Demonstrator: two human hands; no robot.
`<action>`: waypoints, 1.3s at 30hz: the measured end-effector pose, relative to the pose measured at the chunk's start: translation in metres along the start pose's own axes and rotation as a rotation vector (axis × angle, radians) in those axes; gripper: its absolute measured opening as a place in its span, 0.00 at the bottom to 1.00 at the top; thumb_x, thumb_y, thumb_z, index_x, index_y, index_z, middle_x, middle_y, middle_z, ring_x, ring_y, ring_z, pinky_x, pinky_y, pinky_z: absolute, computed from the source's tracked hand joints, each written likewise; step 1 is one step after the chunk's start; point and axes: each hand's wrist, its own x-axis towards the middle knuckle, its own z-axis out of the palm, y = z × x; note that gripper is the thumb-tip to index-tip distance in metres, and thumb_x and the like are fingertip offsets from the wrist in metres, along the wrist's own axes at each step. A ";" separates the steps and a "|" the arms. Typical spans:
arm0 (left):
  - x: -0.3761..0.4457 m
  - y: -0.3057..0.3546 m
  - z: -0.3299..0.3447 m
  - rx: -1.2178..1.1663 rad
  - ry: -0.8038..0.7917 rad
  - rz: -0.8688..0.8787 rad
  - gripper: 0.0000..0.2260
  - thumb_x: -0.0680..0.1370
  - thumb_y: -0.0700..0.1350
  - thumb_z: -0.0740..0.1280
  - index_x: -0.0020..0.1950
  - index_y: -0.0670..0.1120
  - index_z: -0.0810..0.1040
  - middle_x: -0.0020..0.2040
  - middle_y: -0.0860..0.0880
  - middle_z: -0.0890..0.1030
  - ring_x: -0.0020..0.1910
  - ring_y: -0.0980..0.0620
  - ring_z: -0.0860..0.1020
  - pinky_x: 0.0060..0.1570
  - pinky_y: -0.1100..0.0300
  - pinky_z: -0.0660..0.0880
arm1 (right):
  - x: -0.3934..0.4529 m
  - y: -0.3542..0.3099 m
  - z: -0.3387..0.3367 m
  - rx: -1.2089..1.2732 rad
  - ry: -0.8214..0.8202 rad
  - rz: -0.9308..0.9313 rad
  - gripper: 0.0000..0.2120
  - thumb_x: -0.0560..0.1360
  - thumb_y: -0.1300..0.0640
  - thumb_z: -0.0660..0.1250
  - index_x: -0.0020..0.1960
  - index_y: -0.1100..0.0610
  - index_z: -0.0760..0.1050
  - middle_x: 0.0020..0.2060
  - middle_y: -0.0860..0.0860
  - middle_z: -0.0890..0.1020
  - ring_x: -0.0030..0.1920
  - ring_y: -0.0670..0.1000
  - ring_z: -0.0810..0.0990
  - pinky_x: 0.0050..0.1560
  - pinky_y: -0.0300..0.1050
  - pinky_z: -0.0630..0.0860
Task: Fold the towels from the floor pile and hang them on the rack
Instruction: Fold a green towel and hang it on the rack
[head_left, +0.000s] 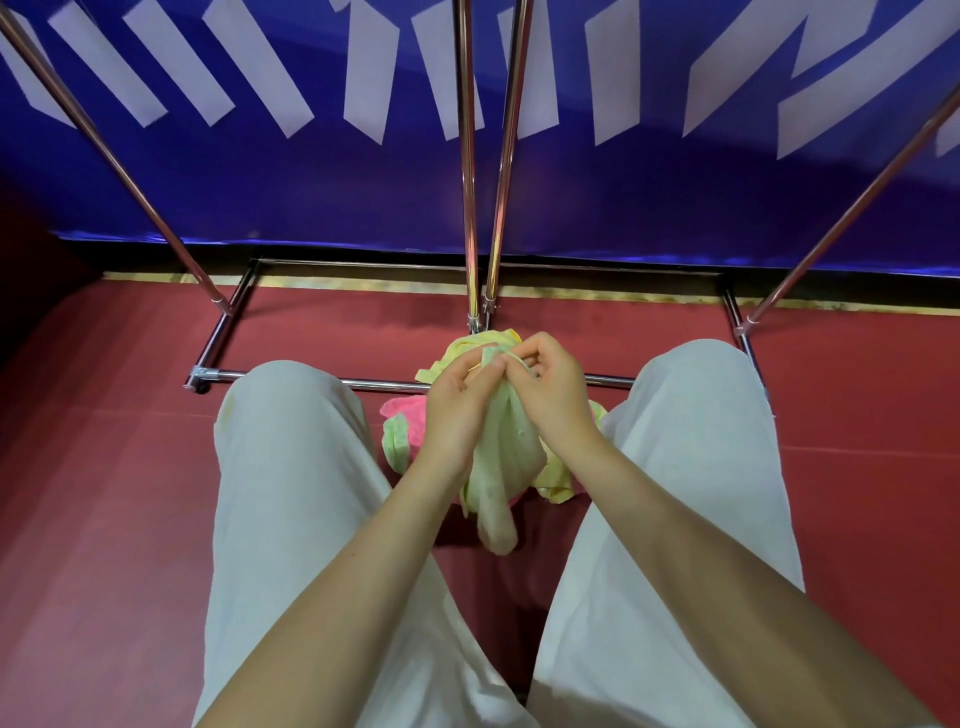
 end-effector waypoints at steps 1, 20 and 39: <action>0.000 -0.001 0.000 0.010 0.012 0.011 0.08 0.78 0.46 0.67 0.54 0.48 0.83 0.53 0.45 0.84 0.56 0.47 0.81 0.60 0.51 0.75 | 0.000 -0.001 -0.002 0.007 -0.018 0.002 0.06 0.74 0.62 0.68 0.40 0.55 0.73 0.38 0.48 0.77 0.34 0.38 0.73 0.39 0.30 0.69; 0.012 0.009 -0.036 0.170 0.277 0.165 0.06 0.80 0.42 0.65 0.52 0.45 0.81 0.38 0.59 0.78 0.36 0.65 0.74 0.45 0.66 0.71 | -0.004 0.018 -0.044 -0.624 -0.228 -0.173 0.15 0.76 0.46 0.65 0.60 0.51 0.72 0.48 0.51 0.82 0.48 0.54 0.79 0.47 0.51 0.74; 0.016 0.008 -0.030 0.160 0.280 0.239 0.09 0.81 0.42 0.62 0.58 0.46 0.79 0.51 0.55 0.81 0.49 0.65 0.78 0.52 0.70 0.72 | 0.009 0.014 -0.067 -0.061 -0.146 0.121 0.10 0.71 0.58 0.73 0.38 0.56 0.71 0.36 0.48 0.74 0.37 0.45 0.73 0.35 0.38 0.67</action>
